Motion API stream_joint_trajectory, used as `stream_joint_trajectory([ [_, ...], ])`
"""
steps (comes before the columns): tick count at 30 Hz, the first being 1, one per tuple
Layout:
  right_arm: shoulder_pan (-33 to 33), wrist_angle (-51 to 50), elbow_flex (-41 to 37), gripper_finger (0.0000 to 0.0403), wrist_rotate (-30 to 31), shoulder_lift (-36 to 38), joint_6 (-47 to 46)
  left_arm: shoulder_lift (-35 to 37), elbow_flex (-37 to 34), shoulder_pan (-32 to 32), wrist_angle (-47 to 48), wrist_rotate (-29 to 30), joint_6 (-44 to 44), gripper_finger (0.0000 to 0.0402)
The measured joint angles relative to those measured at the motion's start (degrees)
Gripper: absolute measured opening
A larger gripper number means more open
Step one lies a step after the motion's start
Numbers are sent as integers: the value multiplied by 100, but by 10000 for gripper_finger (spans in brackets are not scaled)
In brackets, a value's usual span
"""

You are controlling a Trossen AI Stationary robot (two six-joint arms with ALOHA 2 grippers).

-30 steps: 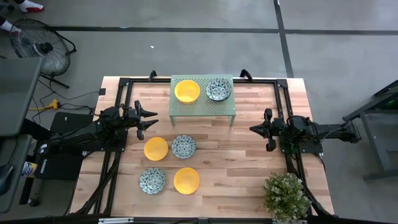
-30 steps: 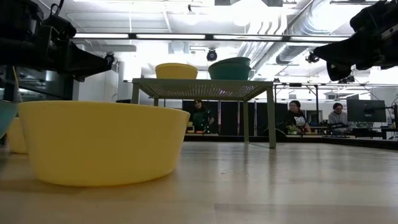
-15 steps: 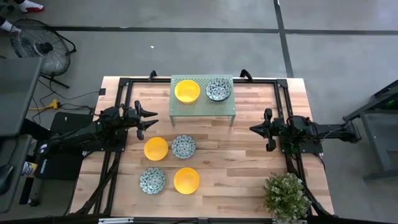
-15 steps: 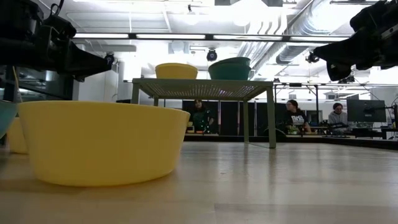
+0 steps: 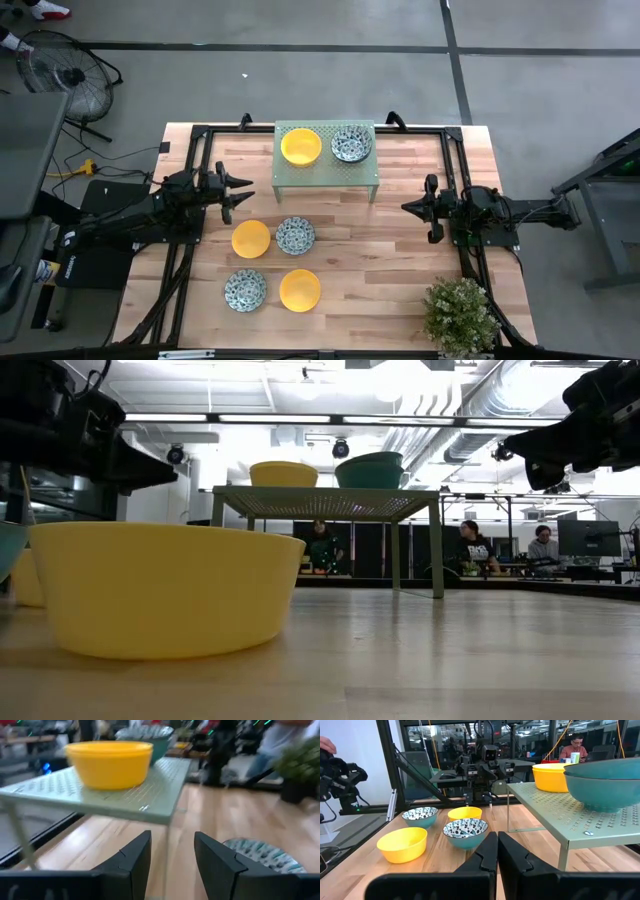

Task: Pick & Place Mini bowls
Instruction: Stack the yellow bowl on the stacked yellow bowls on the shelf

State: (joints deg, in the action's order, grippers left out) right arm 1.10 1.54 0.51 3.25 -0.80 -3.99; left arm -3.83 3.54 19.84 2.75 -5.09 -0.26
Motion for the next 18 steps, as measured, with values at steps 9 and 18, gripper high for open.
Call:
stream_joint_trajectory([
  [9,2,0,0,0,-2,0,0,-404,1289,0,1087,86,735,147],
  [18,0,-1,0,0,0,0,-1,-2129,3166,-245,3418,-80,1165,147],
])
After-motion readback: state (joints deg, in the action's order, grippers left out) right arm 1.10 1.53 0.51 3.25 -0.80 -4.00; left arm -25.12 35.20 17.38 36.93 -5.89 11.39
